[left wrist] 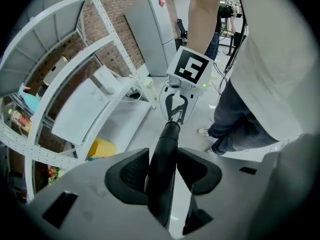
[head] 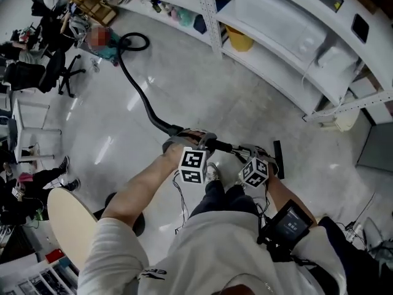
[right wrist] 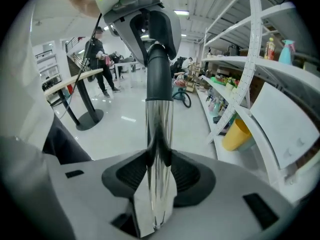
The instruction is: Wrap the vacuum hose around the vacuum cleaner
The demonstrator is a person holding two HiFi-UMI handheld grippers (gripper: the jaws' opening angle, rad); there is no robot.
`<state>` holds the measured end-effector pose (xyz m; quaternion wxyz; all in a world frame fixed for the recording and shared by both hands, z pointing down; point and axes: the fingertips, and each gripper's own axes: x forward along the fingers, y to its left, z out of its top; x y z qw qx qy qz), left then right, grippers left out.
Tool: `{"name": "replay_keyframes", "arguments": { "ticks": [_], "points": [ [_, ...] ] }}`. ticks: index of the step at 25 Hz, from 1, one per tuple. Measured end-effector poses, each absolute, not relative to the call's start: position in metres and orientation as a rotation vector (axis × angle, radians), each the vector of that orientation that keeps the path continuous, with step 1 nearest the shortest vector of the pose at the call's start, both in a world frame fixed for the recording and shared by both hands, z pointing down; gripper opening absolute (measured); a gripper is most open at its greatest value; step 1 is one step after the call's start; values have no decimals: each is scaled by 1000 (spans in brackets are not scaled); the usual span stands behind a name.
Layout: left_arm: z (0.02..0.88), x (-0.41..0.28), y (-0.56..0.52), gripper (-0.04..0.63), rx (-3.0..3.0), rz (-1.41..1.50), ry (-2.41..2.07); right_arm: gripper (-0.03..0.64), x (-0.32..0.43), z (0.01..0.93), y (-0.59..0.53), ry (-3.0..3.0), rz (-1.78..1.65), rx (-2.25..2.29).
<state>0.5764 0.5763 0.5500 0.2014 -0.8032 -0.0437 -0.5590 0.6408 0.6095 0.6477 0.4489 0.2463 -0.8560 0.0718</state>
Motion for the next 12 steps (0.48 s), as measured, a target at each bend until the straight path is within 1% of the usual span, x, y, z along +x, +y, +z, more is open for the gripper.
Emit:
{"name": "replay_keyframes", "arguments": {
  "ticks": [12],
  "points": [
    [431,534,543,164,-2089,-1613,-119,152,582,543,563,-2230,91,674]
  ]
}}
